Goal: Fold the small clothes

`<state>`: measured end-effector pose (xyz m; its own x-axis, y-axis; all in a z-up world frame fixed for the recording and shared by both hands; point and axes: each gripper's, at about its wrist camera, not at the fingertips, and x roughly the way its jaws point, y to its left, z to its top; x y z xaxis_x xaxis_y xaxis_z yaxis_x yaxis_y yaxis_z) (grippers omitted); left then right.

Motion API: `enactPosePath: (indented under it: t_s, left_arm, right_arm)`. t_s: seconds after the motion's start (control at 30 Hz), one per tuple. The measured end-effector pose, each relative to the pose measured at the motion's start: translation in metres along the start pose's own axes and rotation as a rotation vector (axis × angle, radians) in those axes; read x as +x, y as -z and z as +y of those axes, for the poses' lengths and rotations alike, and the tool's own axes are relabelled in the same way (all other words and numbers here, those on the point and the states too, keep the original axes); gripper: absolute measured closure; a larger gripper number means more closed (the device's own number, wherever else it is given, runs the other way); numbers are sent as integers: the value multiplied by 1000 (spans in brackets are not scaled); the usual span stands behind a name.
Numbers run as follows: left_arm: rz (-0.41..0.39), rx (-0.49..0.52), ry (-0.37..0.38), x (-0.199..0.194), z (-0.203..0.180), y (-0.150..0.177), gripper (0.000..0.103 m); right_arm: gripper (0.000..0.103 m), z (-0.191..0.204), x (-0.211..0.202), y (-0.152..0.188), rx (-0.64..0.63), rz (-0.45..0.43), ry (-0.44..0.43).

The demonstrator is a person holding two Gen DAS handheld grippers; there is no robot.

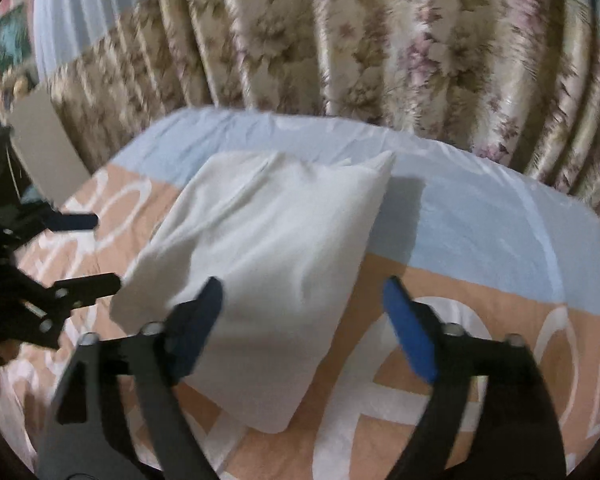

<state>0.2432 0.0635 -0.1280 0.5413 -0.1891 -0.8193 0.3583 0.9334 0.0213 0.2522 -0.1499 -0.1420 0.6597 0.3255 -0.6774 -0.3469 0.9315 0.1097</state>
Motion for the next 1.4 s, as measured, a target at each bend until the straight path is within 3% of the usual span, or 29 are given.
enactPosePath:
  t_s: [0.23,0.3,0.4,0.57,0.7,0.87,0.93,1.0,1.17,1.3,1.4]
  left_arm:
    - [89,-62,33,47,4,1,16]
    - [103,-74,50,57,5,3,15]
    - [98,-81,60,66,7,5,6]
    - [101,-111,119,72,13,8,6]
    - [86,-94,170,66,9,10,32]
    - [96,-80,183,66,7,9,41]
    - [99,-74,177,67,6,8,43]
    - [101,-65,168,67,5,6,44]
    - [103,-53,160,68,4,4,48]
    - [101,-25,133,66,-2,2,56]
    - [91,-34,130,63,1,1,62]
  right_arm:
    - [8,-28,17,20,185,21,-111]
    - [8,-28,24,24,196,26,-126]
    - [8,-25,34,26,192,39,-144]
    - [8,-25,50,23,205,54,-171]
    - [8,-27,57,16,209,59,-183]
    - [8,-29,68,5,194,96,-188]
    - [11,-27,77,3,176,127,-183]
    - [26,-24,84,1,157,157,-208]
    - [40,-10,86,-3,83,197,-170]
    - [61,14,79,-8,-92,175,-97]
    - [65,19,76,-6,-140,135,-74]
